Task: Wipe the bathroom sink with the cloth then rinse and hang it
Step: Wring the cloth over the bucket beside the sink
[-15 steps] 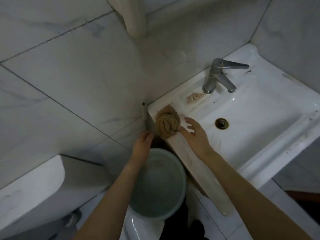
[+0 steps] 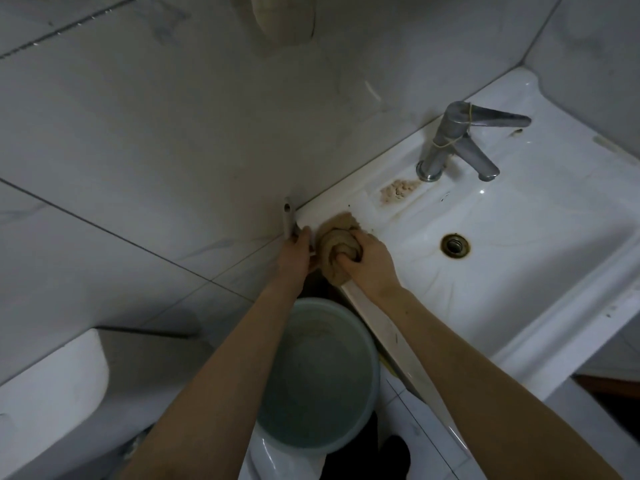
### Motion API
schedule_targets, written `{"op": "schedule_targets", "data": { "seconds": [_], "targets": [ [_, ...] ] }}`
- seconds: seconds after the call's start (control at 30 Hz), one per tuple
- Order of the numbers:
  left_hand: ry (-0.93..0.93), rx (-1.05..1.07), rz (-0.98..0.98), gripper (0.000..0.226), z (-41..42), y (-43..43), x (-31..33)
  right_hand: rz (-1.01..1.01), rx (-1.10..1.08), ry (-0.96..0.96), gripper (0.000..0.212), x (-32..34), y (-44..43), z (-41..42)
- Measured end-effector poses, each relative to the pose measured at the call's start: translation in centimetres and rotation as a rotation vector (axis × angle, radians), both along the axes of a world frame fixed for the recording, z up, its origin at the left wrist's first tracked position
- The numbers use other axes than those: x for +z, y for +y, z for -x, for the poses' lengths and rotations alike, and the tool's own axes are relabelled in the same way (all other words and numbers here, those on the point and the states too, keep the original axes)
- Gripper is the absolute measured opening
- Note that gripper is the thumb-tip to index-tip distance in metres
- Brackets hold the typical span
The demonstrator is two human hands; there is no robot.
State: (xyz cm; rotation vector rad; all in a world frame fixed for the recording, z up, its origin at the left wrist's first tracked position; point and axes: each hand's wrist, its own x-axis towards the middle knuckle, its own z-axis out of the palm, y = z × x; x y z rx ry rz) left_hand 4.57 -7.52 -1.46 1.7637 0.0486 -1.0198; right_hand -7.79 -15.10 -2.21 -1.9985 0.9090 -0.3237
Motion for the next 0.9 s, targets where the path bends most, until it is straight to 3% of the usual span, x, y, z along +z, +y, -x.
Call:
{"op": "schedule_targets", "data": {
  "seconds": [0.13, 0.27, 0.5, 0.77, 0.9],
  "targets": [
    [0.050, 0.037, 0.009, 0.041, 0.2, 0.3, 0.4, -0.093, -0.072, -0.088, 0.008, 0.8, -0.3, 0.7],
    [0.054, 0.006, 0.056, 0.035, 0.5, 1.2, 1.5, -0.194, -0.170, -0.169, 0.008, 2.3, -0.4, 2.9],
    [-0.225, -0.227, 0.091, 0.012, 5.3, 5.2, 6.1, -0.257, -0.281, -0.267, 0.010, 8.5, 0.8, 10.0],
    [-0.313, -0.492, 0.092, 0.021, 18.4, 14.3, 8.0, -0.265, -0.539, -0.328, 0.015, 12.5, 8.5, 27.2],
    [-0.223, -0.589, -0.086, 0.035, 24.2, 21.1, 3.3, -0.302, -0.710, -0.285, 0.026, 10.4, 15.1, 38.0]
  ]
}}
